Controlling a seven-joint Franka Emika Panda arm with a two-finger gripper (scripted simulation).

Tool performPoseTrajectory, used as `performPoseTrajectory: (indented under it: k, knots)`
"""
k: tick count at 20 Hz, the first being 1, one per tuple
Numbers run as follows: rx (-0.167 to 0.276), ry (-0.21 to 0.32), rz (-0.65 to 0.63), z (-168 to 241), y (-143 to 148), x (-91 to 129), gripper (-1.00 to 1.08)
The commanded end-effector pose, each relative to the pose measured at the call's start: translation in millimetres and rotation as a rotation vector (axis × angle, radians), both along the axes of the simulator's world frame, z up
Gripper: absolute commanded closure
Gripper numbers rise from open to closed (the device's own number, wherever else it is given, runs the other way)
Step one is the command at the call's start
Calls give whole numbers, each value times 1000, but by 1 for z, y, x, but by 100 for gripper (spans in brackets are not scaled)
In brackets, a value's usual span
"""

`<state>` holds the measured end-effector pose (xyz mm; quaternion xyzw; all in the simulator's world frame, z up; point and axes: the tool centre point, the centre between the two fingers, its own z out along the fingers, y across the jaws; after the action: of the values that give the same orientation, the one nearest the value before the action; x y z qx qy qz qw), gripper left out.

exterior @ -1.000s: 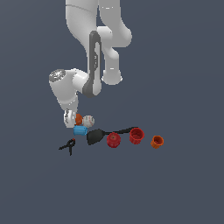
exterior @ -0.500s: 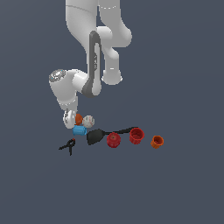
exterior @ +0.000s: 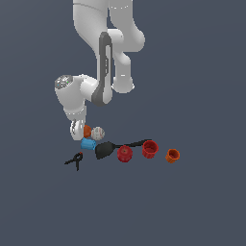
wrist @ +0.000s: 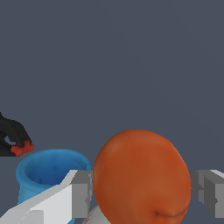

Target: Pick up a designated object from a clutter of objects.

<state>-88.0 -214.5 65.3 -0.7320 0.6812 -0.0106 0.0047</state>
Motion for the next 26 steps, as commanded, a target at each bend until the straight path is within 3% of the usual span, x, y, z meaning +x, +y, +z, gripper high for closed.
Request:
performPoseTrajectory:
  k: [1, 12, 26]
  knots:
    - [1, 0, 3, 6, 8, 2, 108]
    - [1, 3, 2, 55, 64, 11, 108]
    - [-4, 9, 2, 162, 183, 30, 108]
